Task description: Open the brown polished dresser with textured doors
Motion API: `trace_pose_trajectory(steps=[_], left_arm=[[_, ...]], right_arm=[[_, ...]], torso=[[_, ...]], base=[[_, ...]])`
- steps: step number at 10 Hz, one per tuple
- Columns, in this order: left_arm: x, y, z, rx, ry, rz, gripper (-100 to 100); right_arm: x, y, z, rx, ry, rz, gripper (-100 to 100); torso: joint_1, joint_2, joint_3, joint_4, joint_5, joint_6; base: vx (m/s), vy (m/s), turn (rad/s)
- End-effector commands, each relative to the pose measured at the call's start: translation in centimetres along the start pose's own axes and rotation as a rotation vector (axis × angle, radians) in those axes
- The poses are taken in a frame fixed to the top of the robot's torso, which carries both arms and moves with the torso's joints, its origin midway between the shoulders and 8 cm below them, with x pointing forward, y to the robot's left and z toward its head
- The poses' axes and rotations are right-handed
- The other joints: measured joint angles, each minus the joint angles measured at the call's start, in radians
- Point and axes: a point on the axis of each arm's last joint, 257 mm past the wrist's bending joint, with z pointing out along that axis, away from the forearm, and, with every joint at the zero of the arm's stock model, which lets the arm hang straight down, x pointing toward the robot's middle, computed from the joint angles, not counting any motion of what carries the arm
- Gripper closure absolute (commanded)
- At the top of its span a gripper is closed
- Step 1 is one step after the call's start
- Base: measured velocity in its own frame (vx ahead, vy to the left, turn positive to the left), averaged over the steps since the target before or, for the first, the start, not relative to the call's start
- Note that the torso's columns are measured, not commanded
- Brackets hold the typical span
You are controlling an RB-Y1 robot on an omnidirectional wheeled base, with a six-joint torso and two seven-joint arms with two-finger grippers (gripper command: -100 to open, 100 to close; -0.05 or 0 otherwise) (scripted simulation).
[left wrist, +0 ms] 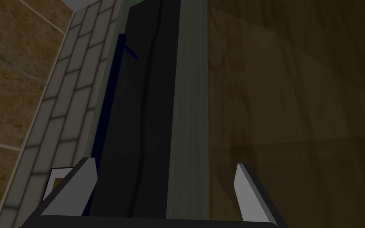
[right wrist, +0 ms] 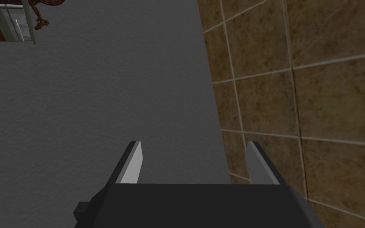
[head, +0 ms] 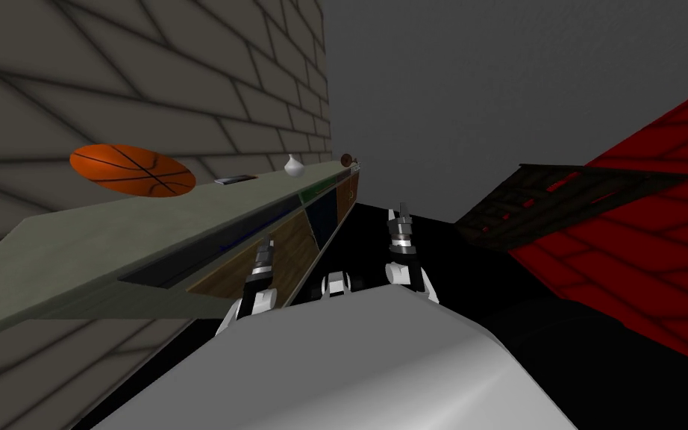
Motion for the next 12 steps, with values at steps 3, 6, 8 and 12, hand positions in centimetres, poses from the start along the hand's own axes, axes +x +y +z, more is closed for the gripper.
trace_pose_trajectory(steps=[3, 6, 8, 12], left_arm=[[0.1, 4.1, -0.8, -0.089, -0.003, 0.017, -100], [0.3, 6.9, -1.8, -0.15, 0.0, 0.023, -100], [0.3, 8.7, -2.4, -0.189, -0.001, 0.028, -100], [0.4, 12.2, -3.8, -0.268, -0.002, 0.036, -100]], right_arm=[[0.0, 0.0, 0.0, 0.0, 0.0, 0.0, 0], [0.0, 0.0, 0.0, 0.0, 0.0, 0.0, 0], [0.0, 0.0, 0.0, 0.0, 0.0, 0.0, 0], [0.0, 0.0, 0.0, 0.0, 0.0, 0.0, 0]], torso=[[0.0, -0.005, -0.002, 0.0, 0.0, 0.004], [0.003, -0.011, -0.005, -0.002, 0.002, 0.007], [0.003, -0.013, -0.006, -0.002, 0.003, 0.008], [0.003, -0.011, -0.004, -0.001, 0.003, 0.008]], base=[[0.099, -0.095, 0.088], [0.095, -0.086, 0.061], [0.095, -0.079, 0.069], [0.092, -0.097, 0.065]])
